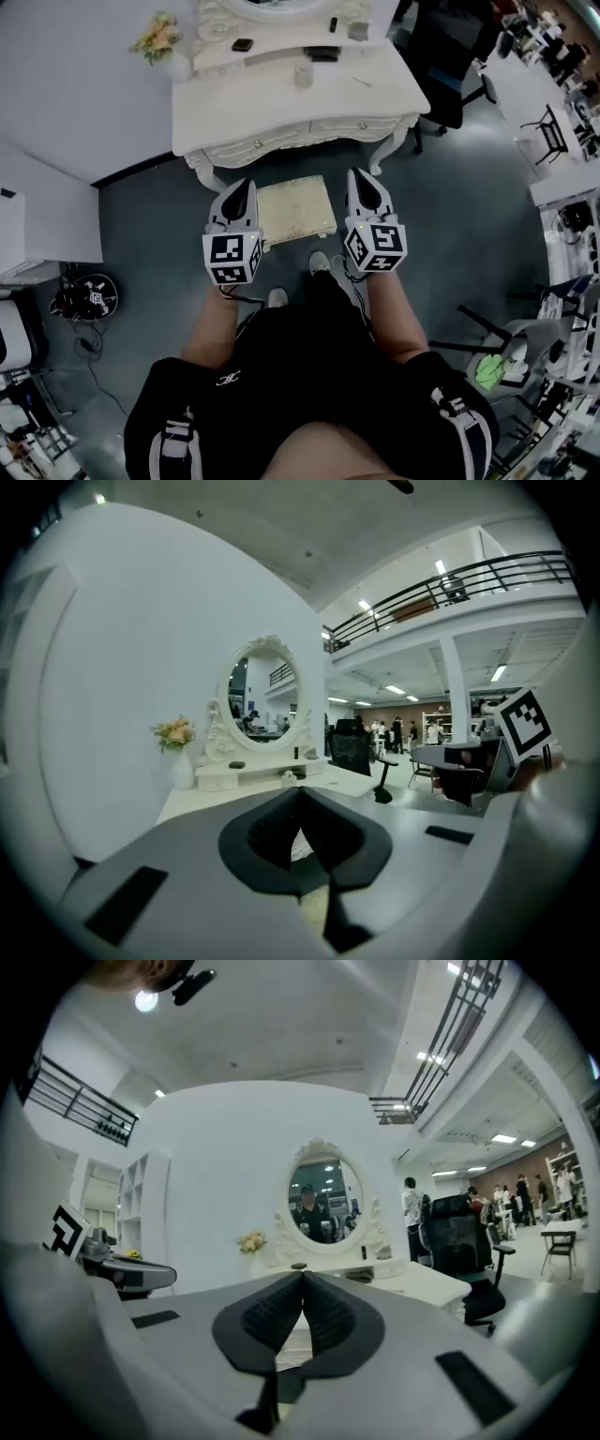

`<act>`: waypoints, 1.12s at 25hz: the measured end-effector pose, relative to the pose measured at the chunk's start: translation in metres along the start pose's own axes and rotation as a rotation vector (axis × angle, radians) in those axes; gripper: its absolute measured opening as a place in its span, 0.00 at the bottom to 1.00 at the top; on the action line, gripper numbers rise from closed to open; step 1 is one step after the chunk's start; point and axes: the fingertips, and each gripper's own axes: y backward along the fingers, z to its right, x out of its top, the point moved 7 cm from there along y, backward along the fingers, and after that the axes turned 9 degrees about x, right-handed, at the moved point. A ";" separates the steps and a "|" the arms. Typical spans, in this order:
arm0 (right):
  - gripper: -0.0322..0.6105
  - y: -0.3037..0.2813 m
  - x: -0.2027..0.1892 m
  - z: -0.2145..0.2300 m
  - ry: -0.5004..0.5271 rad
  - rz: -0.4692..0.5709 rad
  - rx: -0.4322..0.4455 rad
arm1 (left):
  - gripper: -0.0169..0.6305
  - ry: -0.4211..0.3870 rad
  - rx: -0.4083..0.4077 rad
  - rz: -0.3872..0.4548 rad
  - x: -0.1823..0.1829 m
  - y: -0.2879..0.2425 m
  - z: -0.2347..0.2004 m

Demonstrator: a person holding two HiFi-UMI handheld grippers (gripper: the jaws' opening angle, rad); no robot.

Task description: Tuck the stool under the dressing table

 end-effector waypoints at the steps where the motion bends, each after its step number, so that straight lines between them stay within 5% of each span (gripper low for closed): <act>1: 0.07 -0.011 -0.005 0.010 -0.008 -0.016 0.032 | 0.05 0.014 0.020 -0.014 -0.004 -0.010 0.000; 12: 0.08 -0.112 -0.097 0.109 -0.110 -0.311 0.292 | 0.05 0.090 0.212 -0.227 -0.078 -0.089 0.002; 17: 0.08 -0.141 -0.168 0.132 -0.185 -0.486 0.339 | 0.05 0.241 0.204 -0.382 -0.151 -0.109 -0.025; 18: 0.10 -0.146 -0.185 0.135 -0.215 -0.515 0.349 | 0.05 0.281 0.191 -0.414 -0.168 -0.113 -0.031; 20: 0.25 -0.155 -0.220 0.142 -0.284 -0.574 0.369 | 0.32 0.356 0.153 -0.472 -0.204 -0.121 -0.043; 24: 0.41 -0.166 -0.303 0.157 -0.401 -0.702 0.379 | 0.42 0.446 0.097 -0.587 -0.291 -0.139 -0.057; 28: 0.57 -0.181 -0.396 0.178 -0.502 -0.827 0.345 | 0.45 0.446 0.071 -0.761 -0.386 -0.168 -0.065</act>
